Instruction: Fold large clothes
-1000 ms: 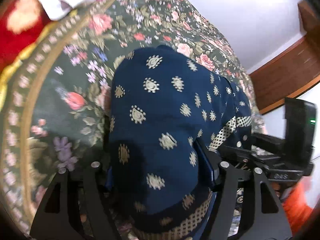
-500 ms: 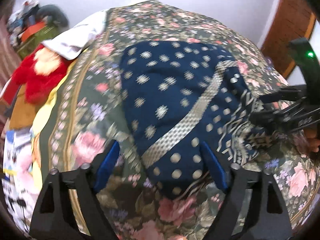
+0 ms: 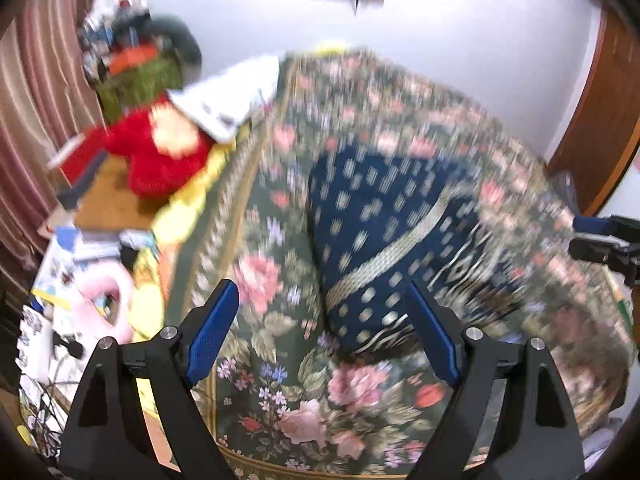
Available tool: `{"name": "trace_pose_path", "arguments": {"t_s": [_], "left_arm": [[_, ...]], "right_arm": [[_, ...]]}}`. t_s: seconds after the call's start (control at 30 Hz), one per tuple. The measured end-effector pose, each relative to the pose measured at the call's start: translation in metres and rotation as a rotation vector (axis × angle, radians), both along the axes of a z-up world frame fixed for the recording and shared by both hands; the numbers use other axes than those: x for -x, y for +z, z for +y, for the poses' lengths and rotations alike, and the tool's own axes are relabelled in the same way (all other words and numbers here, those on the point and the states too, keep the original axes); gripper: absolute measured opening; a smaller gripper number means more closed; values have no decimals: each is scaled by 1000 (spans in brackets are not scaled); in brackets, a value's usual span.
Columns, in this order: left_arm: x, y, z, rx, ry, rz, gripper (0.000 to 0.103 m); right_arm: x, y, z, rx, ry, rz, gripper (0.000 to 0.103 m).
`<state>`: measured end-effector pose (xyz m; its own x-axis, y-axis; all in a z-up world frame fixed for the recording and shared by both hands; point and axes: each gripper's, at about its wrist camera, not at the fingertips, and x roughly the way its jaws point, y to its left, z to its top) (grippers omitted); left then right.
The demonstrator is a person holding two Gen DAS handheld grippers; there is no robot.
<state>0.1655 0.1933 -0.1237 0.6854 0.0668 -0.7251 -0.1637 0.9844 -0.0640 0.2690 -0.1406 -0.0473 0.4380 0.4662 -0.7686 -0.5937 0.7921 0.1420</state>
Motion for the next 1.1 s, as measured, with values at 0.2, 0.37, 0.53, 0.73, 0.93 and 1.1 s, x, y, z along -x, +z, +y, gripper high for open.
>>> {"name": "trace_pose_path", "arguments": {"t_s": [0.2,0.37,0.53,0.73,0.93,1.1], "left_arm": [[48,90,-38,-40,-21,-263,85],[97,144,-73,-53,-60,-465,85],[132,163,-100,-96,-40,-577,85],[153,161,-110,-78,11,-615,85],[161,152,-111,-84,22,-595,85],[162,147,-109,-79,21,-588,85]], "right_arm": [[56,82,1,-181,39,-215,79],[109,132,-14,-312,29,-369,79],[156,156,-28,-374,-16,-500,79],[194,154,-30,-349,-66,-589,79],[201,144,-31,-312,-92,-579,79],[200,142,-30,-309,-97,-569,79]]}}
